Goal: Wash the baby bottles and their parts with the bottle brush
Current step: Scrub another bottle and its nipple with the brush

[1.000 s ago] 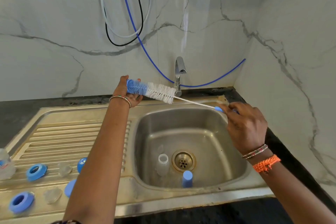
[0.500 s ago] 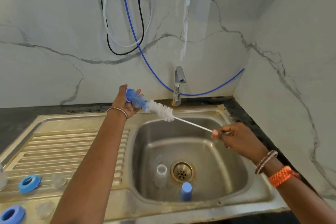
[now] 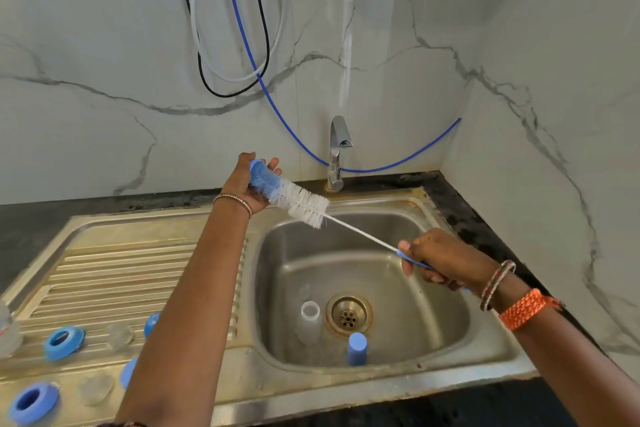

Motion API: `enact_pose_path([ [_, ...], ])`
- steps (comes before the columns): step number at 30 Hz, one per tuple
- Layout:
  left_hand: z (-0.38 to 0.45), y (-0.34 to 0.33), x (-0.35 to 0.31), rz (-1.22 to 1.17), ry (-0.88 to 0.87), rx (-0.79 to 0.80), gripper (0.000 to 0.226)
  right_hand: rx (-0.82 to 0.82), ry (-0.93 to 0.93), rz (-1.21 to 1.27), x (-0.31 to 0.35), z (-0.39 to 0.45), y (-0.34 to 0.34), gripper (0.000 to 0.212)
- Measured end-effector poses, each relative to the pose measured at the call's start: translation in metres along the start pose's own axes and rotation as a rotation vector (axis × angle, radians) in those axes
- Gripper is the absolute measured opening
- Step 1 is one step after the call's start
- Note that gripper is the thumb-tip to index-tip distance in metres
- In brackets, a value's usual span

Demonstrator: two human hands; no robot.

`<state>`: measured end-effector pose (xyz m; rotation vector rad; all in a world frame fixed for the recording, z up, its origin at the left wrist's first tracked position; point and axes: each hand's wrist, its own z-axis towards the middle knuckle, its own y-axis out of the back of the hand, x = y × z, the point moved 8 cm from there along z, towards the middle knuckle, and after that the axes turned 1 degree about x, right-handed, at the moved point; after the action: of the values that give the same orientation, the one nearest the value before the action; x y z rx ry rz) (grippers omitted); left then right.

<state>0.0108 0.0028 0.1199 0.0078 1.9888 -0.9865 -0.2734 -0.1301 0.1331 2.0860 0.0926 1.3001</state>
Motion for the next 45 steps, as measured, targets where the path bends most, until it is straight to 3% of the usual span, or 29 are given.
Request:
enact_pose_path([
  [2,0.002,0.002,-0.001,-0.009,0.001,0.002,0.025,-0.216,0.144,-0.233,0.009,-0.002,0.013,0.035],
  [4,0.003,0.006,-0.001,0.043,0.011,-0.033,0.026,-0.686,0.346,-0.550,0.030,-0.022,0.035,0.020],
  [6,0.004,0.009,0.002,0.112,0.023,-0.060,0.032,-0.966,0.551,-0.675,0.046,-0.042,0.038,0.006],
  [7,0.004,0.009,0.003,0.122,0.027,-0.055,0.034,-0.950,0.554,-0.664,0.047,-0.040,0.040,0.007],
  [8,0.004,0.006,0.004,0.105,0.025,-0.035,0.036,-0.810,0.478,-0.571,0.042,-0.029,0.042,0.008],
  [10,0.003,0.001,0.004,0.037,0.006,0.027,0.042,-0.236,0.137,-0.181,0.017,-0.001,0.020,0.025],
  [11,0.001,-0.002,0.003,0.017,-0.005,0.056,0.047,-0.032,-0.035,-0.012,0.004,0.000,0.005,0.033],
  [12,-0.001,-0.005,0.002,0.016,-0.020,0.077,0.051,0.070,-0.111,0.071,-0.003,0.000,-0.003,0.037],
  [13,-0.002,-0.006,0.000,0.022,-0.039,0.081,0.054,0.070,-0.092,0.069,-0.005,0.002,-0.004,0.037],
  [15,0.001,-0.002,-0.004,0.039,-0.051,0.051,0.056,-0.162,0.109,-0.169,0.004,0.005,0.011,0.029],
  [18,0.001,0.003,-0.004,0.118,-0.030,-0.006,0.057,-0.833,0.435,-0.553,0.031,-0.025,0.041,0.011],
  [20,0.004,0.003,-0.003,0.133,-0.039,-0.007,0.054,-1.048,0.562,-0.669,0.038,-0.041,0.040,0.015],
  [22,0.005,0.000,-0.004,0.099,-0.059,0.021,0.046,-0.923,0.503,-0.569,0.039,-0.033,0.042,0.009],
  [25,0.005,-0.007,-0.008,0.040,-0.109,0.069,0.040,-0.149,0.015,-0.001,0.007,0.002,0.015,0.020],
  [26,0.004,-0.009,-0.009,0.038,-0.131,0.071,0.037,-0.002,-0.094,0.121,-0.004,0.002,0.003,0.025],
  [28,0.003,-0.012,-0.010,0.037,-0.146,0.069,0.030,-0.010,-0.067,0.093,-0.012,0.007,0.001,0.031],
  [30,0.004,-0.011,-0.009,0.058,-0.119,0.058,0.033,-0.253,0.121,-0.140,-0.008,0.008,0.014,0.026],
  [32,0.005,-0.007,-0.007,0.091,-0.074,0.027,0.048,-0.584,0.308,-0.349,0.004,-0.006,0.032,0.008],
  [35,0.006,-0.006,-0.004,0.070,-0.069,-0.017,0.036,-0.897,0.547,-0.562,0.024,-0.029,0.036,0.018],
  [36,0.005,-0.008,-0.004,0.041,-0.094,-0.006,0.026,-0.855,0.536,-0.529,0.026,-0.028,0.035,0.015],
  [37,0.005,-0.011,-0.007,0.005,-0.139,0.021,0.018,-0.687,0.445,-0.395,0.023,-0.018,0.034,0.010],
  [39,0.002,-0.016,-0.014,-0.050,-0.218,0.098,0.023,-0.099,0.101,0.028,0.002,0.002,0.006,0.025],
  [40,0.001,-0.016,-0.014,-0.067,-0.217,0.124,0.024,0.109,-0.031,0.196,-0.006,0.001,-0.007,0.033],
  [41,0.002,-0.015,-0.013,-0.074,-0.195,0.134,0.020,0.193,-0.070,0.274,-0.010,0.002,-0.011,0.037],
  [43,0.001,-0.013,-0.014,-0.084,-0.193,0.144,0.012,0.110,0.011,0.255,-0.009,0.008,-0.002,0.033],
  [45,0.003,-0.005,-0.017,-0.086,-0.205,0.095,0.010,-0.206,0.216,-0.032,0.001,0.008,0.018,0.020],
])
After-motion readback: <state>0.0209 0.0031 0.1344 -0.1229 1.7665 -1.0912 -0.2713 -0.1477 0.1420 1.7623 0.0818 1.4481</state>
